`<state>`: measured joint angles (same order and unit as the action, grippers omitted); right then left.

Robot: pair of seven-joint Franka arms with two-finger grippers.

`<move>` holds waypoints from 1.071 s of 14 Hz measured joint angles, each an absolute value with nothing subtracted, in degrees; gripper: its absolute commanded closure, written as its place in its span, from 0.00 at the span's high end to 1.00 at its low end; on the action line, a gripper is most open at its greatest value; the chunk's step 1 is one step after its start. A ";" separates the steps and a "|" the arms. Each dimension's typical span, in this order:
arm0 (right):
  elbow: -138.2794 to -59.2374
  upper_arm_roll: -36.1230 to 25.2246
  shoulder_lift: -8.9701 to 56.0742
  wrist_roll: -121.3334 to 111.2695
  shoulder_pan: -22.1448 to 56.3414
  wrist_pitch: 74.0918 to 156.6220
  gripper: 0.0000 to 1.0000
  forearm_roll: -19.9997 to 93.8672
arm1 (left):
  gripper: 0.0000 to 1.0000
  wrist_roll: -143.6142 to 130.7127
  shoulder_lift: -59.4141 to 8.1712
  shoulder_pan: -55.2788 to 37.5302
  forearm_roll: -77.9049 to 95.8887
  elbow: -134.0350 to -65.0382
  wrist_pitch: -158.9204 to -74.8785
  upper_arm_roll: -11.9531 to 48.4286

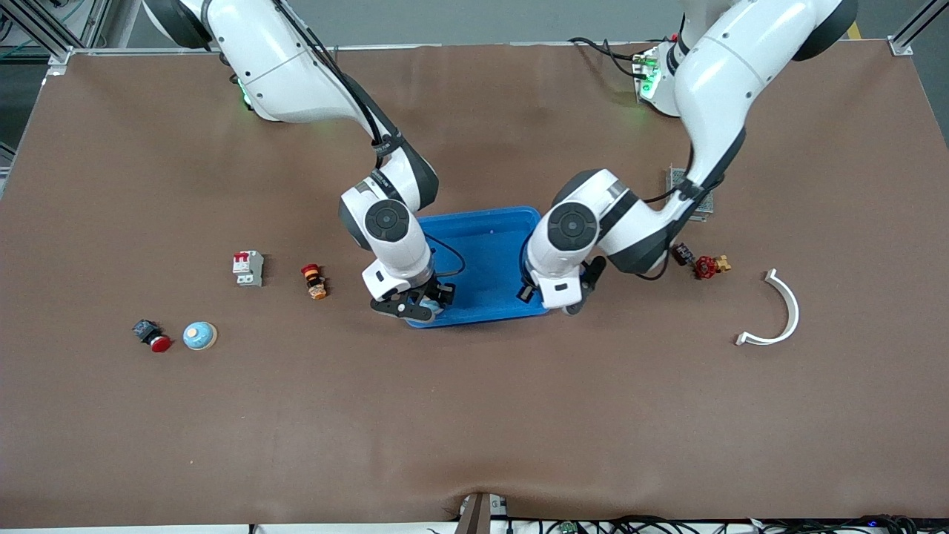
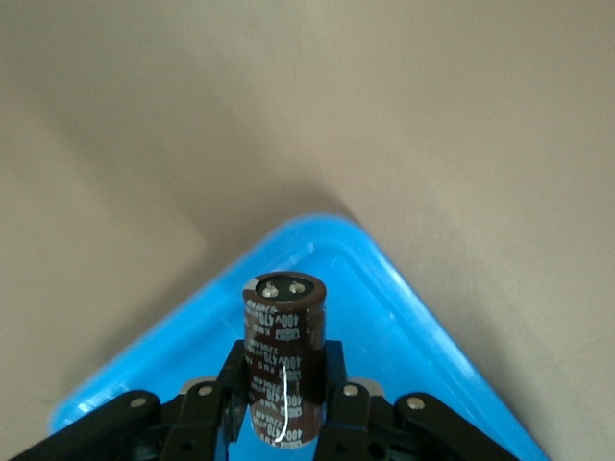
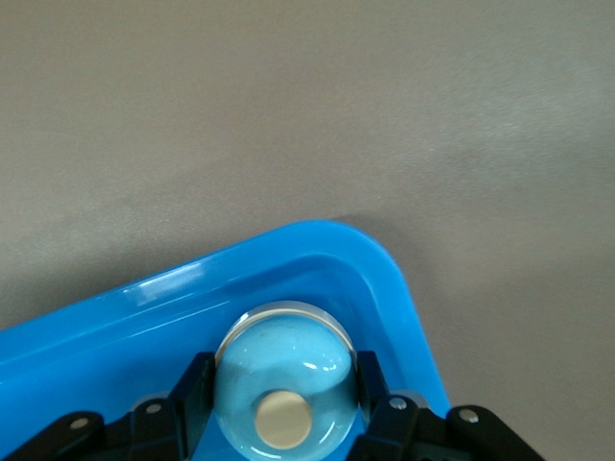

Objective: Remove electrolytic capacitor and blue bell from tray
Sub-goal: 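Place the bell beside the first bell while the left gripper carries the capacitor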

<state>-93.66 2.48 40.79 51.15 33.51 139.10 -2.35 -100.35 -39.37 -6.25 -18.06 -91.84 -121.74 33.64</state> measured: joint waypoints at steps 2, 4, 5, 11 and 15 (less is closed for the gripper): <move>-89.26 2.39 40.60 51.15 33.23 131.55 0.00 -2.34 | 0.00 -96.06 -37.65 -3.21 -18.05 -91.84 -117.78 34.43; -86.28 2.35 40.13 50.25 32.05 127.34 0.00 -2.35 | 0.00 -91.73 -36.78 0.96 -18.05 -91.84 -113.62 36.07; -85.85 2.30 39.85 48.57 31.05 126.79 0.00 -2.35 | 0.00 -89.55 -36.62 3.36 -18.05 -91.92 -111.58 36.94; -85.74 1.73 39.01 27.67 18.72 125.26 0.00 -2.35 | 0.00 -78.14 -36.80 15.06 -18.19 -94.39 -107.83 37.93; -86.19 1.59 39.06 14.61 9.45 124.83 0.00 -2.35 | 0.00 -71.32 -38.05 19.38 -22.02 -95.55 -107.83 37.39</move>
<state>-86.19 1.59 39.06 14.61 9.45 124.83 -2.35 -71.32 -38.05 19.38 -22.02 -95.55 -107.83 37.39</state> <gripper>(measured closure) 0.357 0.661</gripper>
